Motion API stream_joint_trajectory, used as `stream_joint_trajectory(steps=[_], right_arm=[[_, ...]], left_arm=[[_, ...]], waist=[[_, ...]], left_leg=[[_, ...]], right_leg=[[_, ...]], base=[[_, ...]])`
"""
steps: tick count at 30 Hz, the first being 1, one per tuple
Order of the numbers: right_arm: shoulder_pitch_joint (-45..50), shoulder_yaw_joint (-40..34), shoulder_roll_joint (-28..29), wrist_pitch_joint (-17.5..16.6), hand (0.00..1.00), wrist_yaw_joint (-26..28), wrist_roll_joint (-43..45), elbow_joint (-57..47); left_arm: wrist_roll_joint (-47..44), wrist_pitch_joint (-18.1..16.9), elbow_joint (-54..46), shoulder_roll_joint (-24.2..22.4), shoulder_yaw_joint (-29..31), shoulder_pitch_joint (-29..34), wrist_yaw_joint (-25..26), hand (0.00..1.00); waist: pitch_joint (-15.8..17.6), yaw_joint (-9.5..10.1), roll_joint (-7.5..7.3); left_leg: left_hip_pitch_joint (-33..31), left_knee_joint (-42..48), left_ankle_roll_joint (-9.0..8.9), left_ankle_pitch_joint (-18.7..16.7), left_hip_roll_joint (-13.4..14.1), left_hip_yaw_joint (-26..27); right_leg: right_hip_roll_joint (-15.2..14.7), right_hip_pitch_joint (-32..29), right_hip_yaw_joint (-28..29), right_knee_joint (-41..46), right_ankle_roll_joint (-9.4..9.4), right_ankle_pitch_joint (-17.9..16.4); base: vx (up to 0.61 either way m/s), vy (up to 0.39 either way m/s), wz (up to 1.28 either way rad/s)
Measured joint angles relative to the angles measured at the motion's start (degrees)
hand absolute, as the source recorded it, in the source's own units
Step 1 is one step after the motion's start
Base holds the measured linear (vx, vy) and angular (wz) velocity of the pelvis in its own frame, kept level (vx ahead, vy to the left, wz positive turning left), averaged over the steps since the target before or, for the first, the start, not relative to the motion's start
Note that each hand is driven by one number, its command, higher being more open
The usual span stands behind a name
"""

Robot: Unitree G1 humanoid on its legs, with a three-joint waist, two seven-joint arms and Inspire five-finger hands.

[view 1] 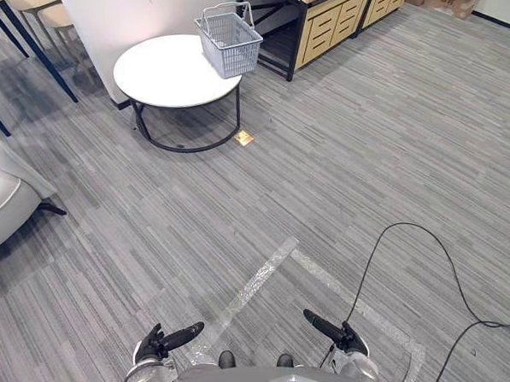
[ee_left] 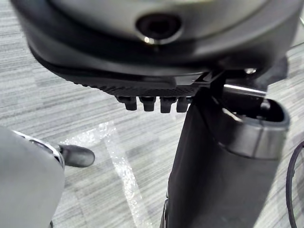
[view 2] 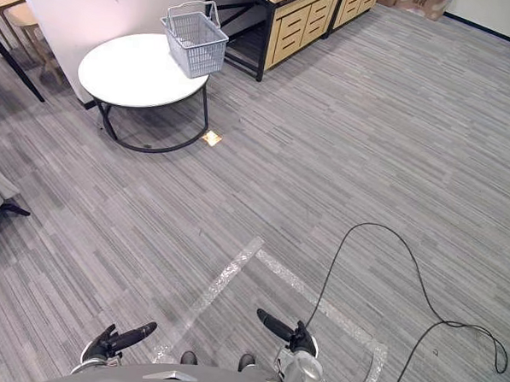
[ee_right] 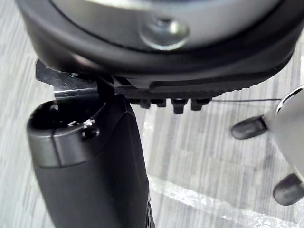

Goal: Pick vegetable in the basket

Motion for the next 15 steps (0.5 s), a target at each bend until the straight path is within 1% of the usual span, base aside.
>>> stream_joint_trajectory(steps=[5, 9, 11, 15], right_arm=[[0.63, -0.14, 0.00, 0.01, 1.00, 0.08, -0.45, 0.26], [1.40, -0.12, -0.20, 0.02, 1.00, 0.08, -0.44, 0.88], [1.97, -0.09, -0.53, 0.02, 1.00, 0.10, -0.42, 0.88], [2.67, -0.06, -0.77, 0.01, 1.00, 0.14, -0.42, 0.87]], left_arm=[[-0.21, -0.78, 0.08, -0.50, -0.26, 0.00, -0.03, 1.00], [0.00, -0.82, 0.10, -0.52, -0.60, 0.00, -0.04, 1.00], [0.91, -0.91, 0.08, -0.50, -1.23, -0.09, -0.19, 1.00], [0.99, -0.92, 0.05, -0.50, -1.29, -0.12, -0.45, 1.00]], waist=[[-0.03, -0.15, 0.04], [-0.03, -0.16, 0.01], [-0.04, -0.16, -0.06], [-0.08, -0.10, -0.17]], left_leg=[[0.35, -0.03, -0.71, 0.51, 0.33, -0.34], [0.46, -0.06, -0.33, 0.83, 0.35, -0.35], [0.23, -0.07, -0.56, 0.58, 0.29, -0.30], [0.02, -0.08, -0.26, 0.38, 0.22, 0.15]], right_leg=[[0.14, 0.12, -0.81, 1.04, -0.07, -0.07], [0.09, -0.08, -1.04, 1.84, -0.16, -0.16], [0.03, -0.18, -1.03, 1.82, -0.06, -0.19], [-0.10, -0.18, -1.08, 0.92, -0.07, -0.22]], base=[[-0.10, -0.036, 0.06], [-0.12, -0.009, 0.03], [-0.11, 0.007, -0.01], [-0.06, 0.015, -0.06]])
